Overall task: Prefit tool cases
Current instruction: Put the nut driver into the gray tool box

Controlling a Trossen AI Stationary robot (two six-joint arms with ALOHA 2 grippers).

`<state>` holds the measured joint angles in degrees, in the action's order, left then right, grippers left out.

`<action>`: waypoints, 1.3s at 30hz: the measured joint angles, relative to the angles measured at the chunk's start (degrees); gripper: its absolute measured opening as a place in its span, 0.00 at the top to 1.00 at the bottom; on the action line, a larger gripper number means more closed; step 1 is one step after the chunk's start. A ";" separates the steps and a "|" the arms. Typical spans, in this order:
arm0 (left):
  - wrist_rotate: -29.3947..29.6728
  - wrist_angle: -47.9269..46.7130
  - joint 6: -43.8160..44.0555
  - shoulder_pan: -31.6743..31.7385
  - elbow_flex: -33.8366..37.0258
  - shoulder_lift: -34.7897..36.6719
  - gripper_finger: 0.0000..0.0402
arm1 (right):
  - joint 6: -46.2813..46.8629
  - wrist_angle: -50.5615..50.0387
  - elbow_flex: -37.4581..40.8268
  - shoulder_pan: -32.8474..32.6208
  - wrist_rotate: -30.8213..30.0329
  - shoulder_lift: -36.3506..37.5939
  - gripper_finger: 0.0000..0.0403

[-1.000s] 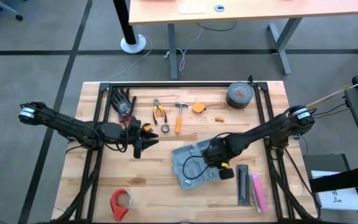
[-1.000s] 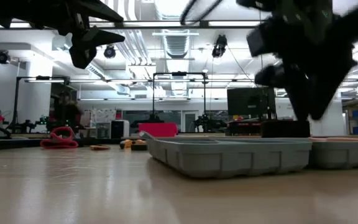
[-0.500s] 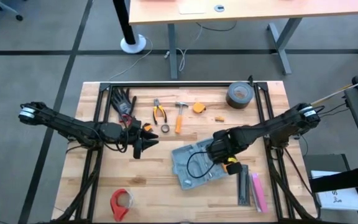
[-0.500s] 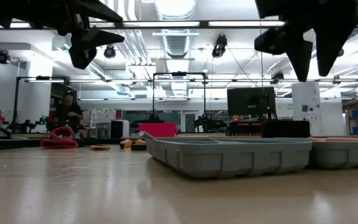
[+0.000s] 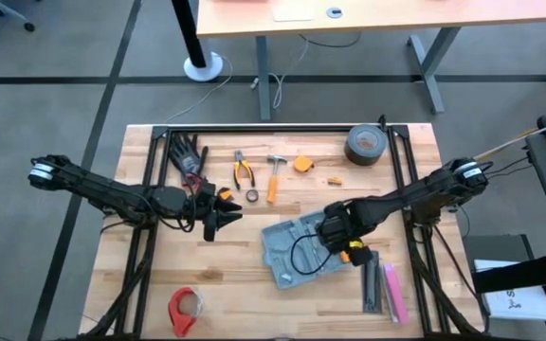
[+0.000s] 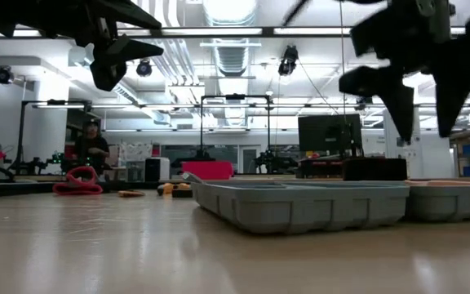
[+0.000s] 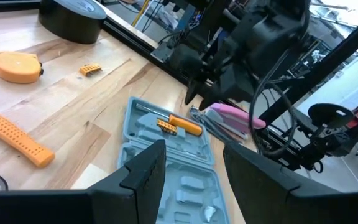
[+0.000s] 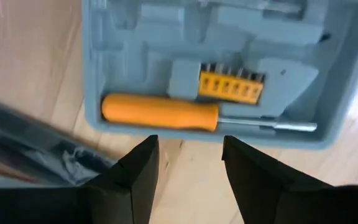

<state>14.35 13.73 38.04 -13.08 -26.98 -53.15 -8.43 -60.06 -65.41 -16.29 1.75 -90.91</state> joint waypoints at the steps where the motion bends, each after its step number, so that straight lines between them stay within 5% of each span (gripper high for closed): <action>1: 0.00 0.01 0.01 0.00 0.00 0.00 0.58 | -0.34 0.15 0.64 0.06 0.05 0.00 0.60; 14: -0.37 -0.02 3.02 -0.17 0.00 0.04 0.58 | -3.19 22.73 18.17 1.48 5.30 -0.18 0.68; 27: -2.39 -0.16 3.00 -0.22 0.00 0.04 0.58 | -1.77 8.53 5.36 1.65 0.17 0.85 0.76; 39: -3.45 -1.09 3.48 -1.14 0.00 -2.26 0.58 | 12.23 3.29 11.68 2.00 -0.44 1.88 0.79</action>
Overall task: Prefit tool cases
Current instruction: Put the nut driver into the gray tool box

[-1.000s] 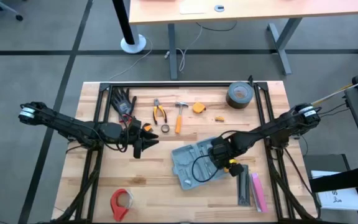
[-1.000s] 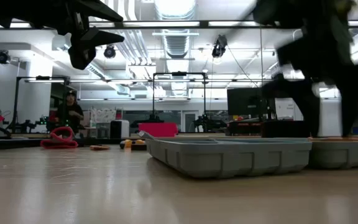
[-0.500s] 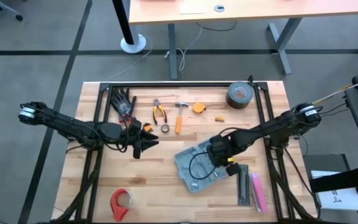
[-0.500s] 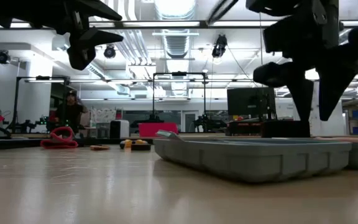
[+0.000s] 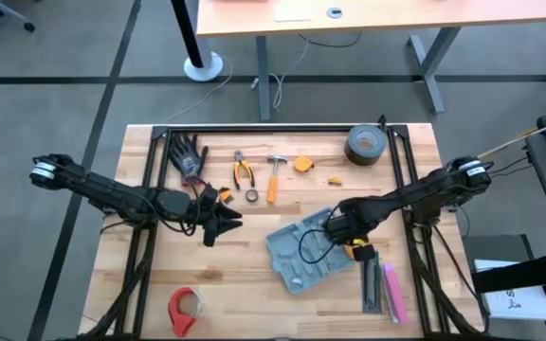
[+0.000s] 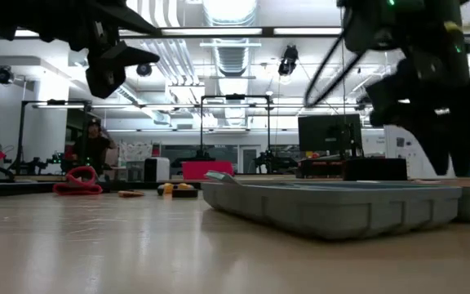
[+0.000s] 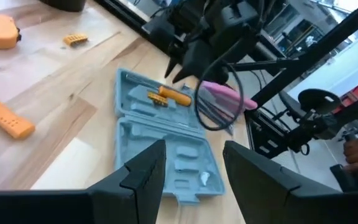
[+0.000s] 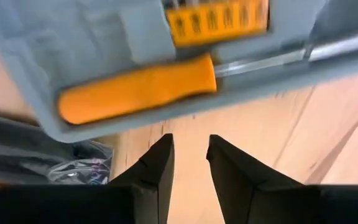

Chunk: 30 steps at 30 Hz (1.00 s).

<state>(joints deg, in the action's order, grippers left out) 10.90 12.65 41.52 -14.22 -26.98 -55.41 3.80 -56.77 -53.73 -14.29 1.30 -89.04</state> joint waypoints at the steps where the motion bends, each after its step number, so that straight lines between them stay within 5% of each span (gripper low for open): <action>1: 0.02 -0.24 0.04 -0.06 0.00 -0.18 0.58 | 1.27 0.32 0.89 -0.01 -0.01 0.00 0.80; 13: -1.63 -0.12 1.07 -0.48 0.00 -0.60 0.58 | 12.07 11.67 4.19 -4.12 6.84 -0.63 0.85; 30: -7.41 -0.62 1.48 -1.36 0.00 -0.60 0.58 | 19.68 15.67 -6.37 -10.35 7.58 -10.53 0.87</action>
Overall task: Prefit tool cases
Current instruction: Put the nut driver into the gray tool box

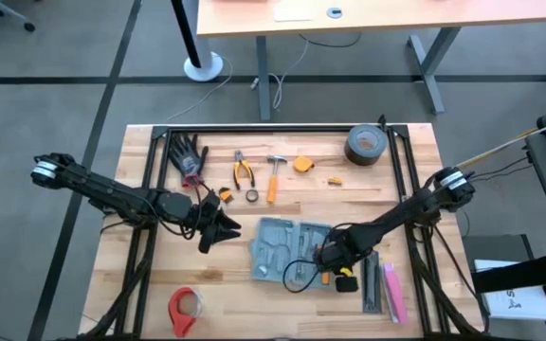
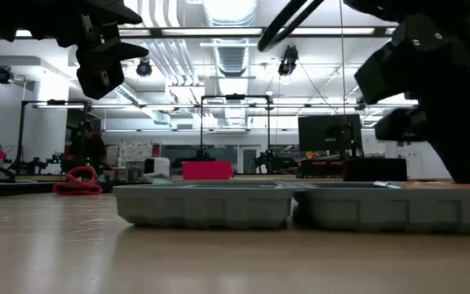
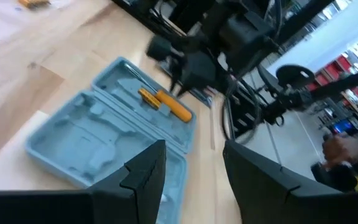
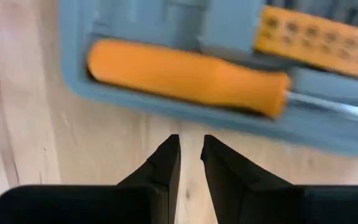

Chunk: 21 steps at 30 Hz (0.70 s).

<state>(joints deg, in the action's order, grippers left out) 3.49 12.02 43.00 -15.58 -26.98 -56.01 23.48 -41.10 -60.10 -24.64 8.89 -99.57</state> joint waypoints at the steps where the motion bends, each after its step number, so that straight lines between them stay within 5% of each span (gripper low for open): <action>1: -0.10 -0.13 0.13 -0.26 0.00 0.00 0.58 | 0.73 -1.49 -0.73 0.02 -0.45 0.03 0.87; 8: -0.17 -0.28 0.17 -1.28 0.00 0.00 0.58 | 7.03 -3.14 -5.23 0.05 -5.50 1.77 0.86; 21: -0.14 -1.08 -1.76 -1.30 0.00 0.00 0.58 | 5.36 -3.08 -2.40 4.17 -7.45 1.20 0.63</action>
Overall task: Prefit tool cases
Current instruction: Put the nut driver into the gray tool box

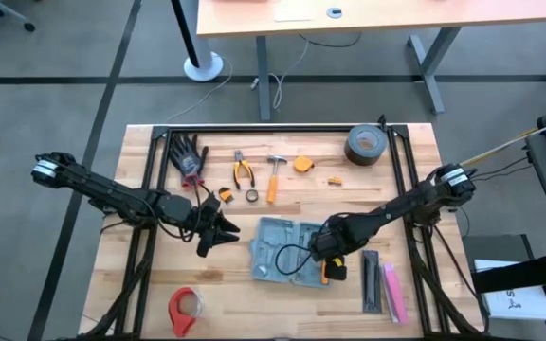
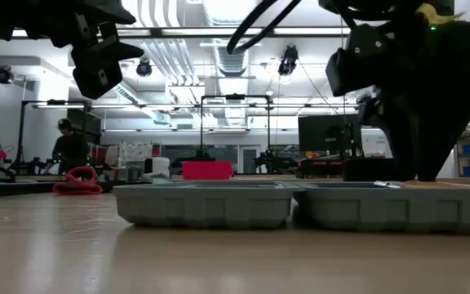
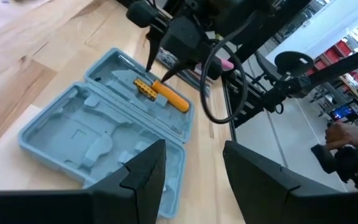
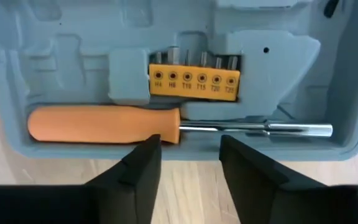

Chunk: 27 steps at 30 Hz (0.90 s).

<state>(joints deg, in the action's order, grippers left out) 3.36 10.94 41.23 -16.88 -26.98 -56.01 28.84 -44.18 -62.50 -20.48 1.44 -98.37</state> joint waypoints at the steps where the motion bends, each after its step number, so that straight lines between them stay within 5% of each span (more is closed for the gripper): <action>1: 0.00 0.00 0.00 0.00 0.00 0.00 0.58 | -0.25 0.15 0.00 0.01 0.03 0.00 0.61; 27: 0.02 -1.23 0.22 -0.13 0.00 0.00 0.58 | 0.13 7.06 0.71 0.60 6.56 -5.21 0.57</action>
<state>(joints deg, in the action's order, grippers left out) 3.38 9.71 41.45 -17.02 -26.98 -56.01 28.97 -37.12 -61.79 -19.88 7.99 -103.58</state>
